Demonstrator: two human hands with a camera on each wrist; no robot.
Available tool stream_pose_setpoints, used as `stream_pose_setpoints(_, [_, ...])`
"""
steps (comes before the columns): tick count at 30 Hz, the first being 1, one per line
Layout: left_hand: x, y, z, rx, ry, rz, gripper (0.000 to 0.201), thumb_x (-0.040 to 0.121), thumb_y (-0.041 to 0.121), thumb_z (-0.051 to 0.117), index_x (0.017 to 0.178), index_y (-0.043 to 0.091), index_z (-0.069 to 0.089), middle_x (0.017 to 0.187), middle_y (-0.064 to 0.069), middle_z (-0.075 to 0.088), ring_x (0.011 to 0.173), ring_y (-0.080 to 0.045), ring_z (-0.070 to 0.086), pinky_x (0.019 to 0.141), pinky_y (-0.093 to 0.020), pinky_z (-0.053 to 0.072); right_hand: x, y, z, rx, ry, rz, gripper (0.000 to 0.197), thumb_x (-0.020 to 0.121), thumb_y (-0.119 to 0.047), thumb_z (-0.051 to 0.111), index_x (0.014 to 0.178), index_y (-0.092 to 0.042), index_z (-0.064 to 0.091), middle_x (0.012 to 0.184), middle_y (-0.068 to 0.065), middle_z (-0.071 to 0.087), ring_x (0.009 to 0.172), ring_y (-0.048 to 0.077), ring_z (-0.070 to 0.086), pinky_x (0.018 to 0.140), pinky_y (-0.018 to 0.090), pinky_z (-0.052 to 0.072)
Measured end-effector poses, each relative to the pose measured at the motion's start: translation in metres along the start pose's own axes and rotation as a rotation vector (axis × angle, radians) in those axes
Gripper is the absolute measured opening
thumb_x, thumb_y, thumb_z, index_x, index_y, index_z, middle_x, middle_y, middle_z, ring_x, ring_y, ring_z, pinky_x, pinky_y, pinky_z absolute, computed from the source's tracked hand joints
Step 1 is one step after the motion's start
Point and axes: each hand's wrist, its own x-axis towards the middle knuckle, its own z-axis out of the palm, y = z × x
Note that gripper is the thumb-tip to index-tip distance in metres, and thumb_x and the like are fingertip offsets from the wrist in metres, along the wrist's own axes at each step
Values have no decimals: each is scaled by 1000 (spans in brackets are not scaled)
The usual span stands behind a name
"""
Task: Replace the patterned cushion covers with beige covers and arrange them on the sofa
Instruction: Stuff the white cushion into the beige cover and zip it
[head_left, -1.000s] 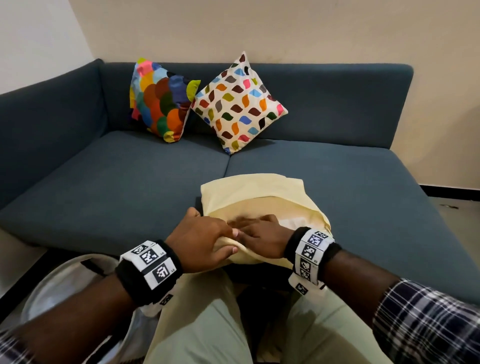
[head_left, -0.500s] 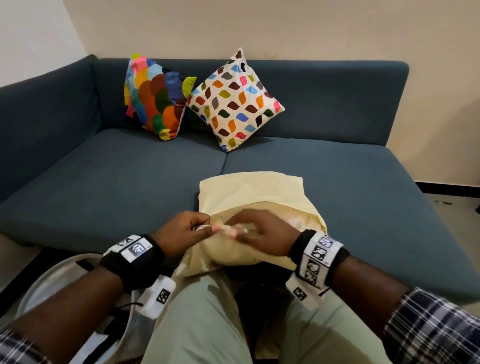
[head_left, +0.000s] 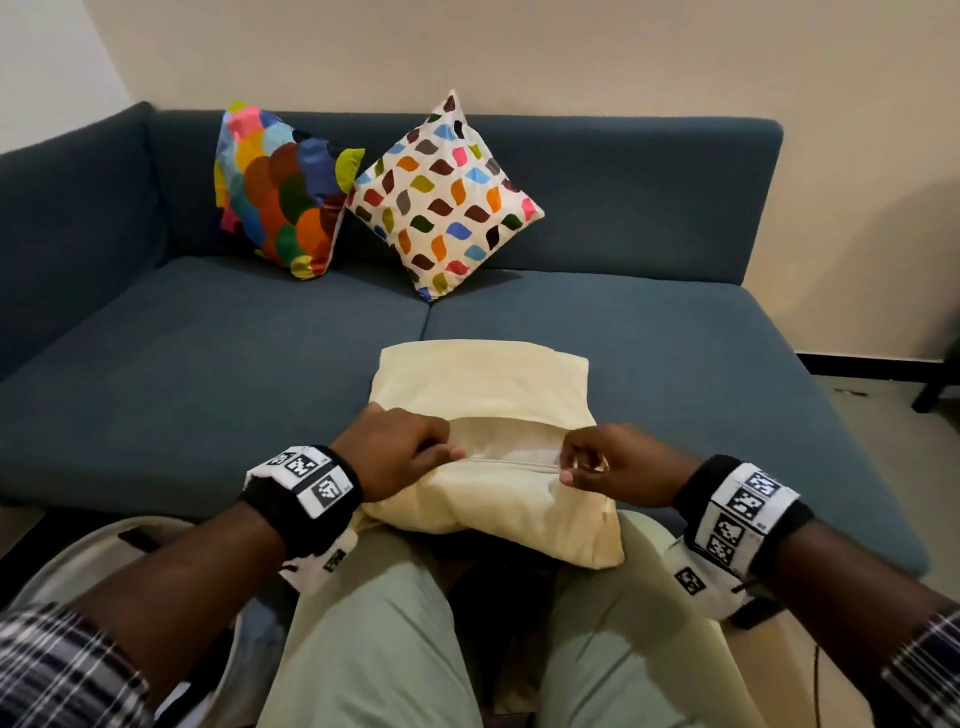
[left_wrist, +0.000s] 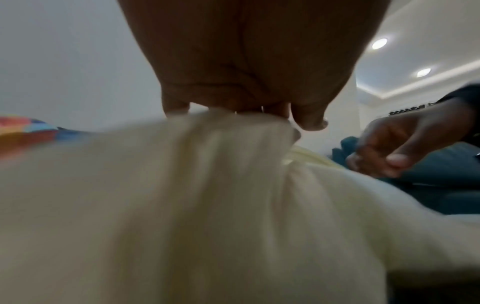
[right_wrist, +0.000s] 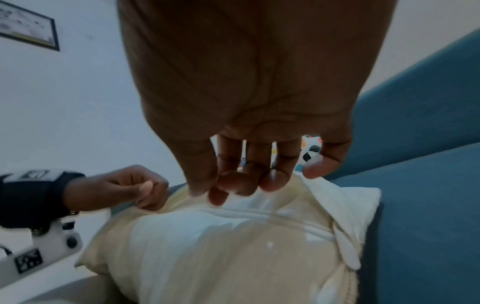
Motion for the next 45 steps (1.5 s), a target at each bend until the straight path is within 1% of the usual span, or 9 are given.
stream_pose_setpoints(3, [12, 26, 6, 48, -80, -7, 43, 94, 72, 34, 111, 36, 51, 106, 14, 59, 89, -12, 60, 85, -41, 41, 6, -2, 9, -36, -13, -4, 33, 90, -51, 66, 117, -32, 63, 106, -11, 61, 89, 4, 55, 84, 29, 49])
stream_pose_setpoints(5, [18, 36, 10, 103, -126, -34, 51, 92, 74, 34, 122, 35, 48, 121, 10, 52, 101, -19, 61, 89, -45, 42, 9, -5, 18, -102, -44, -5, 30, 90, -53, 65, 103, -25, 65, 98, -7, 62, 84, 11, 56, 78, 32, 50])
stream_pose_setpoints(7, [21, 44, 10, 158, -172, -48, 47, 95, 70, 36, 115, 30, 53, 113, 6, 59, 99, -23, 61, 89, -44, 41, 8, -8, 19, -121, -28, 20, 33, 89, -54, 66, 81, -23, 57, 78, -7, 59, 70, 14, 52, 65, 33, 44])
stream_pose_setpoints(11, [23, 49, 6, -126, -165, 33, 42, 100, 56, 42, 75, 23, 49, 72, 2, 57, 74, -23, 56, 69, -36, 40, -2, -5, 3, 45, 97, 69, 35, 87, -52, 71, 82, -21, 54, 74, -9, 53, 67, 9, 49, 61, 28, 39])
stream_pose_setpoints(17, [38, 53, -6, 175, 250, -143, 22, 96, 46, 54, 117, 36, 53, 118, 8, 52, 108, -21, 50, 86, -42, 37, -8, 36, -2, 132, 431, 387, 14, 92, -32, 68, 92, -21, 60, 89, -5, 64, 73, 3, 55, 69, 30, 44])
stream_pose_setpoints(24, [71, 149, -5, -23, 51, 97, 19, 93, 46, 61, 101, 30, 66, 107, 3, 65, 99, -24, 63, 74, -31, 44, -15, 31, 6, 953, 206, 775, 21, 103, -33, 55, 98, -13, 53, 82, 12, 61, 62, 19, 58, 57, 25, 49])
stream_pose_setpoints(28, [93, 177, 2, -111, -82, -47, 31, 81, 47, 75, 98, 24, 65, 105, -8, 67, 97, -32, 66, 74, -33, 49, -16, 28, 12, 1196, 195, 734, 14, 103, -9, 49, 91, -12, 56, 62, 8, 58, 52, 18, 51, 50, 22, 50])
stream_pose_setpoints(33, [97, 193, 27, -81, -56, -141, 54, 76, 53, 78, 111, 16, 62, 112, -12, 65, 104, -36, 65, 75, -35, 48, -18, 29, 15, 1129, 247, 723, 17, 97, -2, 52, 87, -12, 61, 70, 8, 62, 52, 18, 50, 54, 25, 45])
stream_pose_setpoints(45, [97, 190, 47, -344, 37, -338, 24, 85, 38, 68, 94, 15, 69, 101, -12, 70, 93, -36, 67, 75, -37, 56, -25, 28, 16, 1067, 302, 730, 10, 96, -12, 57, 98, -17, 66, 80, 4, 73, 68, 14, 69, 58, 21, 43])
